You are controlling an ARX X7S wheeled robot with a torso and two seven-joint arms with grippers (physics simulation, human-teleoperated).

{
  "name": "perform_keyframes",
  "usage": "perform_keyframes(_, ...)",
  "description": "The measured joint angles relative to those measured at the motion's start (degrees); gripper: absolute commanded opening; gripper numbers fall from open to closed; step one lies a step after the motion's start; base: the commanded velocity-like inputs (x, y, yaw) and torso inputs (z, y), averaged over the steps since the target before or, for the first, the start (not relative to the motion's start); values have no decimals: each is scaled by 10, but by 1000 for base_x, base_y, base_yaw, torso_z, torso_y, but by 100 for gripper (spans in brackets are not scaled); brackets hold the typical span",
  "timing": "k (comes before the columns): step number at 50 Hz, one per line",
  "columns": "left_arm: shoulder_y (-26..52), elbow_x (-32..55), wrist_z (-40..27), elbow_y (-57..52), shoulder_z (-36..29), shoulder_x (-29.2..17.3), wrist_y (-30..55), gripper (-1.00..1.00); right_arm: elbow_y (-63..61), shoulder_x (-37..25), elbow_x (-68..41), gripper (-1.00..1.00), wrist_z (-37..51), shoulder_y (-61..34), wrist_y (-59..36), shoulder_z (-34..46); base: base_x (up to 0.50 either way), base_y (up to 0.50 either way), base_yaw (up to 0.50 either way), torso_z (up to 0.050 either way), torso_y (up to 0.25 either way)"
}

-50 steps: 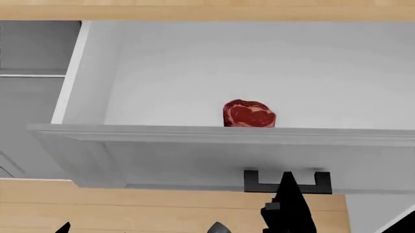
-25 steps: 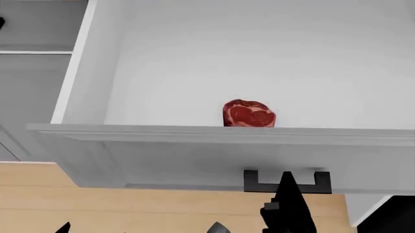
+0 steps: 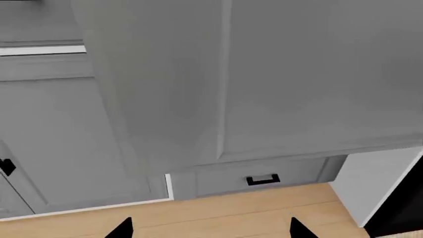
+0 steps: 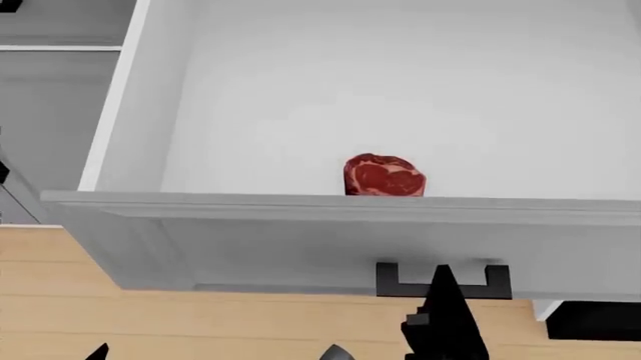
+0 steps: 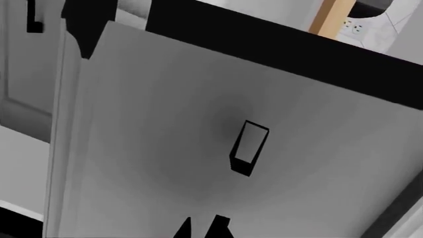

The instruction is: Open the right drawer.

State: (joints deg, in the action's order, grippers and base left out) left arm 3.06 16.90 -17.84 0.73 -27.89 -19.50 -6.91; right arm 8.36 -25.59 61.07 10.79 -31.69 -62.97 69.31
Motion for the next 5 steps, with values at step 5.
perform_keyframes(5,0,1,0,0,-1,0,0,100,1,0,3,-100,-3,-1,0,1,-209,0,0,0,2)
